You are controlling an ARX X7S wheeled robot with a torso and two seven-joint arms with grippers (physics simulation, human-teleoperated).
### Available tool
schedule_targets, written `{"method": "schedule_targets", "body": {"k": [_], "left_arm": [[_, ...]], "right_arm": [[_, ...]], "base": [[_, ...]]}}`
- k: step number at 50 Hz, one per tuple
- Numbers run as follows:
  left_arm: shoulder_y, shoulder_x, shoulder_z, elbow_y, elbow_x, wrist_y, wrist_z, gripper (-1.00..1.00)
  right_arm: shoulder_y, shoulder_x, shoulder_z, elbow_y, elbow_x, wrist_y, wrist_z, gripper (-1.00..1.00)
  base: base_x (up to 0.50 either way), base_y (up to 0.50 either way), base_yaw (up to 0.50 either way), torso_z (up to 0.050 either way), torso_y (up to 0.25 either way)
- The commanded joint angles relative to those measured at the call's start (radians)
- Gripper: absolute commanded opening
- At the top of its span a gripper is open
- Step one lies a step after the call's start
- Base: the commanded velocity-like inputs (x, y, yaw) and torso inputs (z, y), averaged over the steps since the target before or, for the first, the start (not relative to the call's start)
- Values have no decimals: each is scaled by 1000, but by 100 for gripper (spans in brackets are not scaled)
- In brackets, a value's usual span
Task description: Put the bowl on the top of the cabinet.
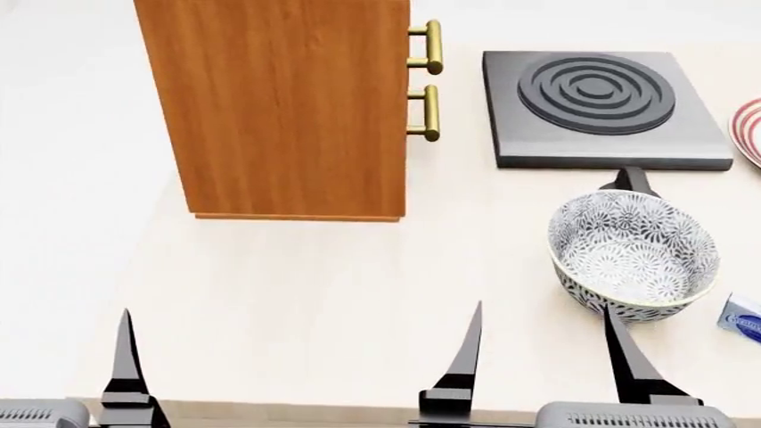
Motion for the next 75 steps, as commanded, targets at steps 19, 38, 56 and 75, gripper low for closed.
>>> {"method": "schedule_targets", "body": {"k": [19,38,56,75], "left_arm": [[-2,-19,16,11,-11,-4,-24,100],[-1,-28,23,3,-18,5,-35,100],[-3,-35,27,1,-26,9,-44,100],[-6,-43,32,0,-34,11,-53,100]], "right_arm": [[2,22,-17,6,19,-17,18,100],[5,34,-30,20,20,-15,26,100],[5,38,-36,21,13,-19,50,100],[13,45,-44,29,24,-4,56,100]], "base": [[0,41,0,0,0],[250,25,0,0,0],[301,35,0,0,0],[323,0,0,0,0]]}}
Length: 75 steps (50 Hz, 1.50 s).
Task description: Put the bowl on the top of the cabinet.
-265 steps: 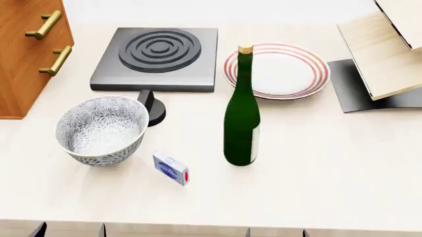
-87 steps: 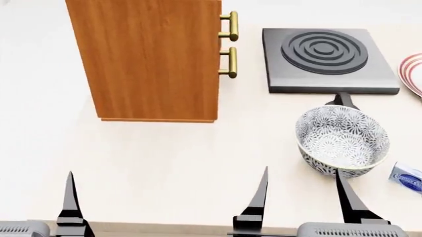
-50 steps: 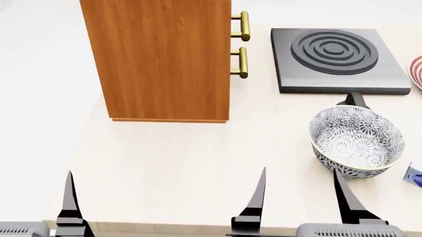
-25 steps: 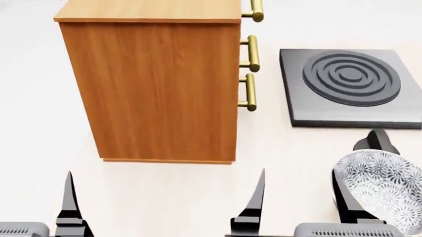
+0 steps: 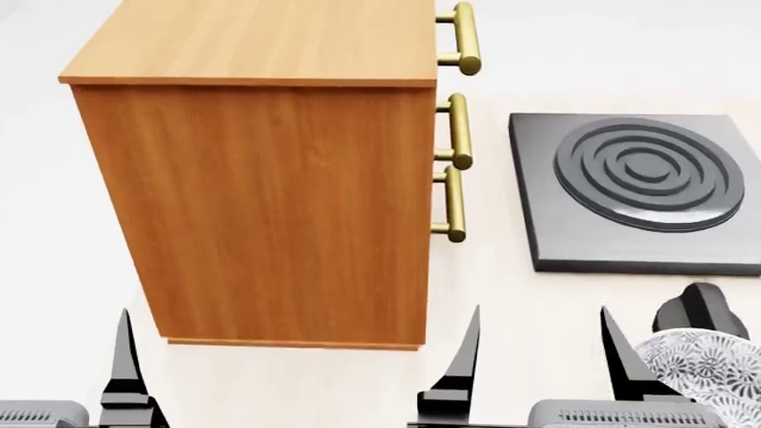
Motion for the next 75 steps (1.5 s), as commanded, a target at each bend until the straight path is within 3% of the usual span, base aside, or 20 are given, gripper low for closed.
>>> {"method": "schedule_targets", "body": {"k": [1,19,31,38,43,52,54,60,75], "left_arm": [[0,-5,3,-3,-3,4,-6,100],[-2,-11,11,3,-8,1,-16,100],[-2,-16,13,3,-13,0,-21,100],[-2,-18,14,-8,-16,10,-23,100],[-3,-20,13,-12,-17,12,-26,100],[-8,-22,20,-14,-17,6,-31,100],[-11,-21,23,-15,-17,4,-31,100],[-13,-21,27,-16,-20,4,-33,100],[-18,-26,29,-21,-23,3,-40,100]], "right_arm": [[1,4,-3,6,1,-6,7,100],[0,12,0,-1,17,-1,14,100],[-14,23,-10,2,8,-26,17,100],[-14,50,-52,6,-87,4,53,100],[-50,105,-150,47,-215,-62,55,100],[-65,157,-98,-132,-249,161,68,100],[-66,181,-77,-234,-236,275,35,100],[-27,162,126,-447,-93,581,-46,100],[-111,243,168,-477,-87,641,-23,100]], "base": [[395,0,0,0,0],[15,0,0,0,0],[340,18,0,0,1],[0,0,0,0,0],[0,0,0,0,0],[0,0,0,0,0],[0,0,0,0,0],[0,0,0,0,0],[0,0,0,0,0]]}}
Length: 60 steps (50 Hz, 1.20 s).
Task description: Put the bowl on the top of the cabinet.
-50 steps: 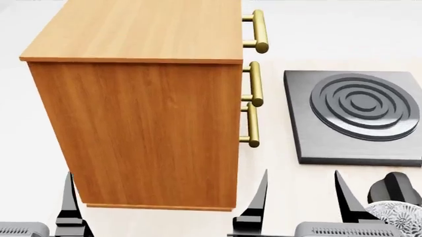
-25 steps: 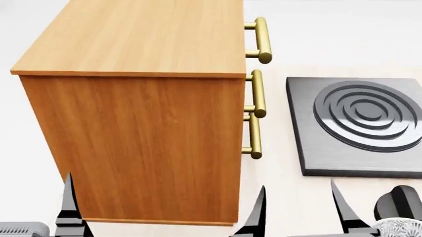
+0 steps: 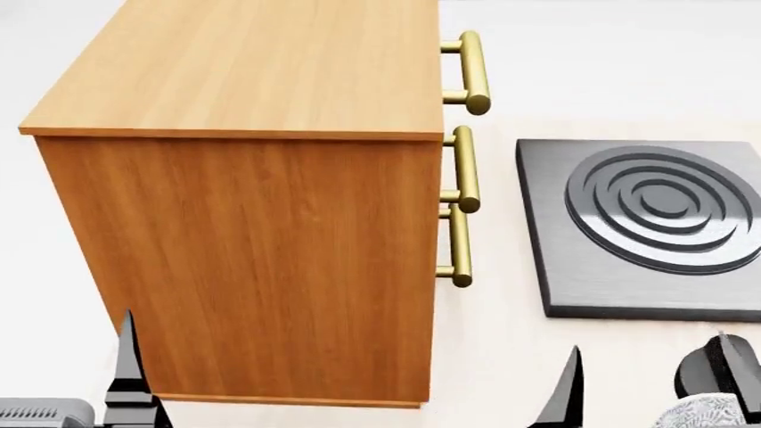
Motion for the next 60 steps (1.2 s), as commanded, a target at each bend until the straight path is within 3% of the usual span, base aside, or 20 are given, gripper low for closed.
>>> {"method": "schedule_targets", "body": {"k": [1,7,14,31,60], "left_arm": [[-3,-3,4,-5,-1,1,-5,100],[-5,-5,6,-2,-3,-2,-9,100],[-7,-6,8,-1,-4,-5,-13,100],[-10,-10,20,10,-3,-13,-23,100],[-14,-19,32,7,-3,-13,-36,100]], "right_arm": [[-61,56,65,-66,19,104,2,100],[-97,110,102,-74,80,117,43,100],[-149,177,156,-72,282,120,147,100],[-270,208,106,19,235,27,178,100],[-270,198,11,137,195,-35,186,100]], "base": [[0,0,0,0,0],[0,0,0,0,0],[0,0,0,0,0],[0,0,0,0,0],[0,0,0,0,0]]}}
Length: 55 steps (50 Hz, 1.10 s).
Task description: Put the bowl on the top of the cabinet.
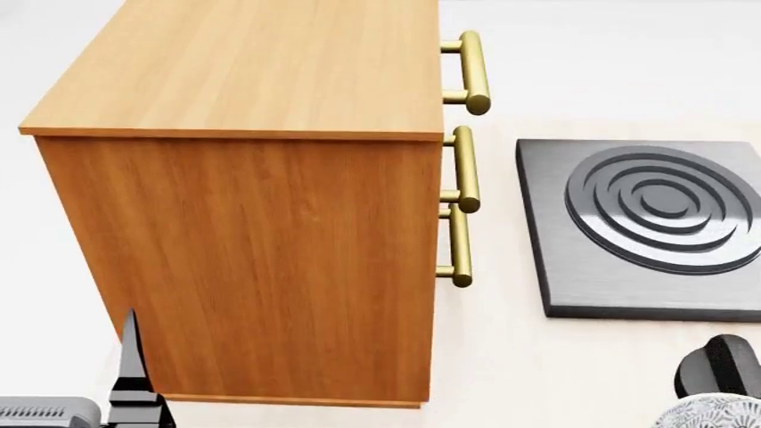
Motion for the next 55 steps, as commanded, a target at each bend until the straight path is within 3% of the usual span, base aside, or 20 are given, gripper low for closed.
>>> {"method": "schedule_targets", "body": {"k": [1,55], "left_arm": [[-2,-3,5,1,-1,-2,-5,100],[-6,-17,17,-4,-16,4,-23,100]], "right_arm": [[2,-3,-36,42,-14,-23,4,100],[48,-30,-90,252,-22,-97,-21,100]], "base": [[0,0,0,0,0],[0,0,0,0,0]]}}
